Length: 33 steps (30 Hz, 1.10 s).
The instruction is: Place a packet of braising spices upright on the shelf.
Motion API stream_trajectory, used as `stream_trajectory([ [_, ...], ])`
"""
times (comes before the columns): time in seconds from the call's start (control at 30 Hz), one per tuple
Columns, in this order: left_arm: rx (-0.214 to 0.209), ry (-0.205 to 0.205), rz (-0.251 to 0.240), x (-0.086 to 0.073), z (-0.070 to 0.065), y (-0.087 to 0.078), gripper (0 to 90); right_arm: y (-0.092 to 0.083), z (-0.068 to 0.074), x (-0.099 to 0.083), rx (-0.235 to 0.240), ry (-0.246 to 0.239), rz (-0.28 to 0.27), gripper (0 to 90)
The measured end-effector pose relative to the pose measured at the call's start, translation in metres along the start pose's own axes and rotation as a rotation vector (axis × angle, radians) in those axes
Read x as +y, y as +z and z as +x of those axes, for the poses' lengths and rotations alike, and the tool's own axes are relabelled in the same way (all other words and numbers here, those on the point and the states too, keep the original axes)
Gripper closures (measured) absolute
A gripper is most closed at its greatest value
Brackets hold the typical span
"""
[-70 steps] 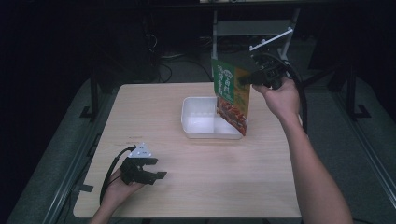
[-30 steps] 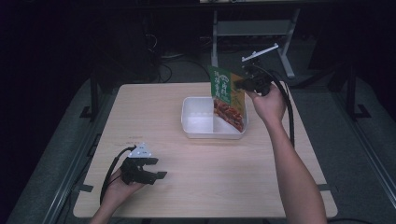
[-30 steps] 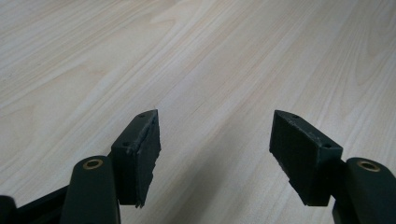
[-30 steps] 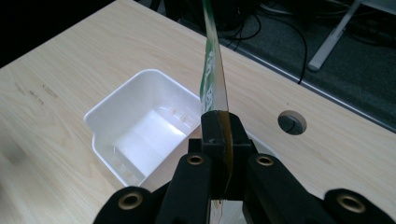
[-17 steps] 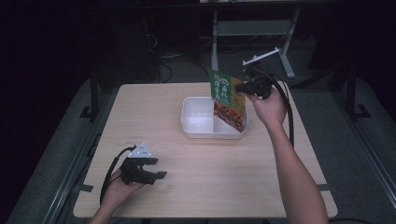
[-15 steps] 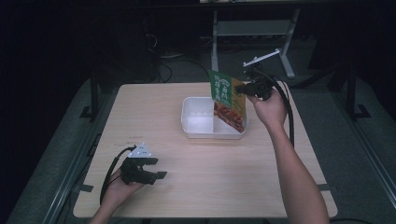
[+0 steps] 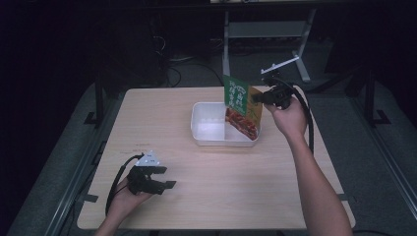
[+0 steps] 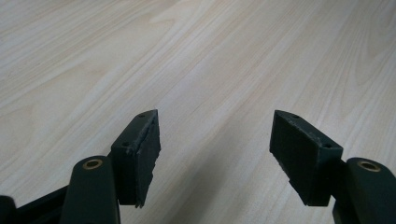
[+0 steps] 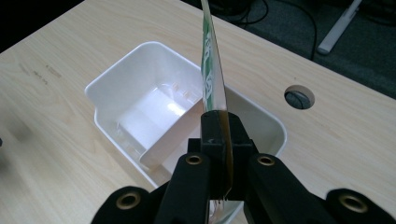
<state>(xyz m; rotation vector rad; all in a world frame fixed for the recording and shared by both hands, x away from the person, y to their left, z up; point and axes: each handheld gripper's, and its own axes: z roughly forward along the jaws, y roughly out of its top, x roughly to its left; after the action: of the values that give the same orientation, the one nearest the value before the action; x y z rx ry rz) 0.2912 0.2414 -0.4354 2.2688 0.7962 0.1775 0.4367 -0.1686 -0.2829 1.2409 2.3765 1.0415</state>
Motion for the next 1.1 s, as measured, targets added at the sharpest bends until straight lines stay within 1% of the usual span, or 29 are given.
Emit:
stream_trajectory([
  [0.17, 0.000, 0.003, 0.005, 0.000, 0.000, 0.000, 33.4, -0.002, -0.004, -0.005, 0.001, 0.010, 0.016, 89.2],
  [0.37, -0.002, 0.005, 0.007, 0.000, 0.000, 0.001, 33.3, -0.003, -0.009, -0.012, 0.011, 0.021, 0.021, 88.9],
  [0.47, -0.002, 0.006, 0.008, 0.000, 0.000, 0.000, 33.3, -0.004, -0.009, -0.013, 0.018, 0.031, 0.024, 88.7],
  [0.57, -0.001, 0.003, 0.005, 0.000, 0.000, 0.000, 33.1, -0.004, -0.009, -0.013, 0.015, 0.025, 0.027, 88.4],
  [0.7, -0.001, 0.002, 0.004, 0.000, 0.000, 0.000, 33.1, -0.004, -0.010, -0.013, 0.019, 0.033, 0.026, 85.4],
  [0.73, 0.000, 0.001, 0.003, 0.000, 0.000, 0.000, 33.1, -0.004, -0.011, -0.013, 0.019, 0.034, 0.027, 83.9],
  [0.77, 0.000, 0.001, 0.003, 0.000, 0.000, 0.000, 33.0, -0.004, -0.011, -0.013, 0.015, 0.038, 0.033, 77.7],
  [0.8, 0.000, 0.001, 0.003, 0.000, 0.000, 0.000, 33.0, -0.004, -0.011, -0.013, 0.015, 0.038, 0.033, 77.7],
  [1.1, 0.000, 0.000, 0.005, 0.000, 0.000, 0.000, 33.0, -0.007, -0.016, -0.018, 0.025, 0.065, 0.033, 63.4],
])
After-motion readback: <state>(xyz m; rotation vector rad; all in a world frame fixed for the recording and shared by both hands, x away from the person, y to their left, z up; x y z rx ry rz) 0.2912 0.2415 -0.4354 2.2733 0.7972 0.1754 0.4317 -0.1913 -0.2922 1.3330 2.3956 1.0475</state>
